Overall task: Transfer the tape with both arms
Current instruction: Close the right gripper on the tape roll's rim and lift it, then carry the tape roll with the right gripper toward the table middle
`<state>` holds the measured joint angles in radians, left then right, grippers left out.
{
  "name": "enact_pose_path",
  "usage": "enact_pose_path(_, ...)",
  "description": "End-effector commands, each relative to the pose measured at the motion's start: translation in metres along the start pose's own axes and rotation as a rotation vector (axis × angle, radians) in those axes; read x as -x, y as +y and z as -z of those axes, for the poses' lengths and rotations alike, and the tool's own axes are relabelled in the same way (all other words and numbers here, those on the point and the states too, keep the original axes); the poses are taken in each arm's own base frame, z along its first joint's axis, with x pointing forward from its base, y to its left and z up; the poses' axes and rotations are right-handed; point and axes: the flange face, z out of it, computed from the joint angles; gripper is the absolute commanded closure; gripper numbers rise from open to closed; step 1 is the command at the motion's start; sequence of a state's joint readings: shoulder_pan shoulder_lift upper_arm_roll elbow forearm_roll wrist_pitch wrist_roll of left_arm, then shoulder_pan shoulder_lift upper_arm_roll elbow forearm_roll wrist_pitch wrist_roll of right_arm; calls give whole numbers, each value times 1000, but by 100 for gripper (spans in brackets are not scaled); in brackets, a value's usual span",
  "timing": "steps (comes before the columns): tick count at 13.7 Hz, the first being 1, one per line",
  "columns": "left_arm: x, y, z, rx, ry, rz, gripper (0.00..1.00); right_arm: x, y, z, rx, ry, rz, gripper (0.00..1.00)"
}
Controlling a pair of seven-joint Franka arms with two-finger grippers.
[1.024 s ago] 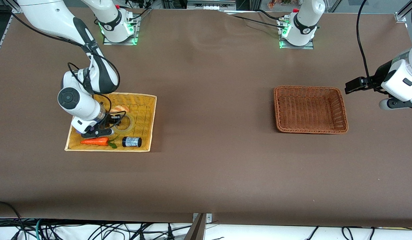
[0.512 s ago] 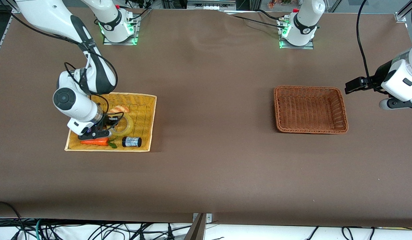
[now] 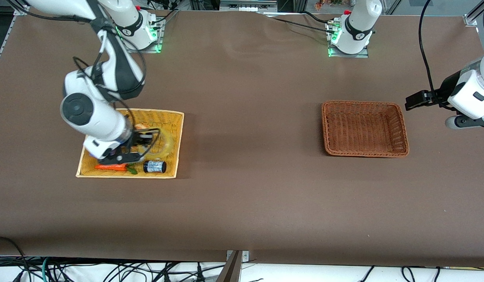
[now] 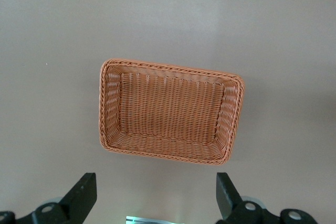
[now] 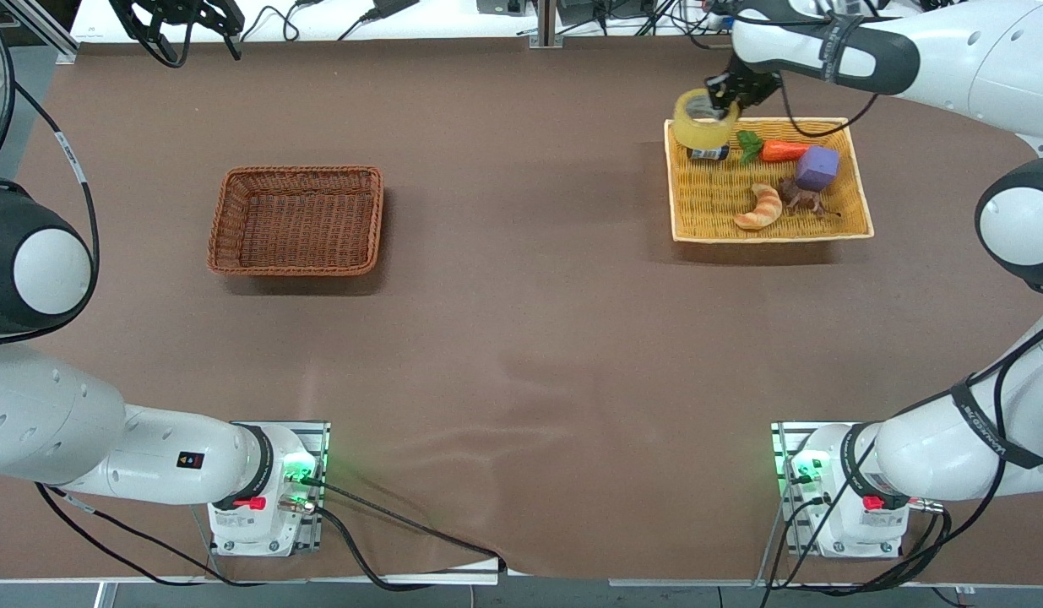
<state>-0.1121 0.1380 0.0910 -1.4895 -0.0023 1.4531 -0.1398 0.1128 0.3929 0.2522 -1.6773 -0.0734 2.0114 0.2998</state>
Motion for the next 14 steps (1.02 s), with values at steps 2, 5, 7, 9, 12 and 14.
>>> enact_pose_path(2,1,0,4,-5,0,-11,0,11,-79,9,-46,0,-73,100)
enact_pose_path(5,2,-1,5,-5,2,-9,0,17,-145,-8,-60,-7,-101,100)
enact_pose_path(7,1,-1,4,-5,0,-8,0,26,-194,-27,-81,7,-138,100)
enact_pose_path(9,1,-2,5,-4,2,-8,0,36,-230,-51,-104,44,-179,100)
enact_pose_path(12,1,-1,4,-5,0,-9,0,46,-261,-88,-132,53,-197,100)
enact_pose_path(14,1,-2,4,-5,0,-8,0,53,-274,-105,-137,47,-185,100)
